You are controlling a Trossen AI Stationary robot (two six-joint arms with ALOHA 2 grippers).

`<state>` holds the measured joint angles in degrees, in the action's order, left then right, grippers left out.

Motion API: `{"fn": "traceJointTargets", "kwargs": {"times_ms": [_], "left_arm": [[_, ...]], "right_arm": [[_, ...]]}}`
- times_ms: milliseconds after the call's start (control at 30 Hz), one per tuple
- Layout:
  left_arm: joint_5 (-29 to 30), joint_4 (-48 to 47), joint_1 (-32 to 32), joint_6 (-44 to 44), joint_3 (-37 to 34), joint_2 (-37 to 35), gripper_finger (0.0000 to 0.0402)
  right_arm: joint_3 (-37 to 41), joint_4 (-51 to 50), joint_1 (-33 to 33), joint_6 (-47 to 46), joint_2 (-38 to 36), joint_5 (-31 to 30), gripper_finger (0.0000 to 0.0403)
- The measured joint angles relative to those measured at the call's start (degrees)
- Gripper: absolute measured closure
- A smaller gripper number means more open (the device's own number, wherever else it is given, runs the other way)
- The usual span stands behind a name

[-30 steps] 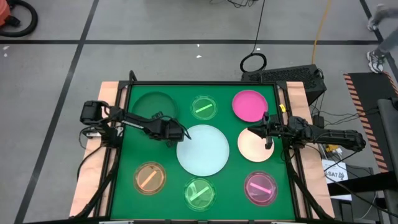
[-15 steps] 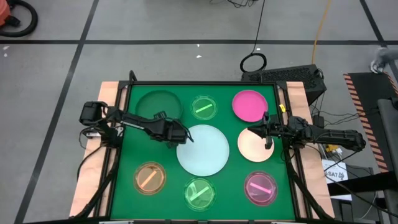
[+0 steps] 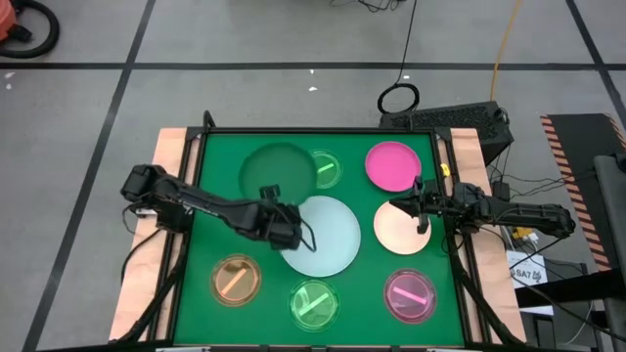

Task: Stack plastic plates
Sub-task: Stack the large green plate on top of the large blue plate

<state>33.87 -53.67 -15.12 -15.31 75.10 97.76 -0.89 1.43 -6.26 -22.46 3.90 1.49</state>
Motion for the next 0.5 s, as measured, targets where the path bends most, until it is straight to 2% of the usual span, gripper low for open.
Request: {"fn": "traceJointTargets", "kwargs": {"times_ms": [200, 500], "left_arm": [[0.0, 7.8, -6.4, 12.1, 0.1, 0.6, 0.0388], [0.3, 14.9, -11.7, 19.7, 0.1, 3.6, 0.0388]], "right_arm": [[0.0, 0.0, 0.0, -2.6, 0.0, 0.2, 0.0403], [0.0, 0.8, 0.0, -2.9, 0.0, 0.4, 0.0403]]}}
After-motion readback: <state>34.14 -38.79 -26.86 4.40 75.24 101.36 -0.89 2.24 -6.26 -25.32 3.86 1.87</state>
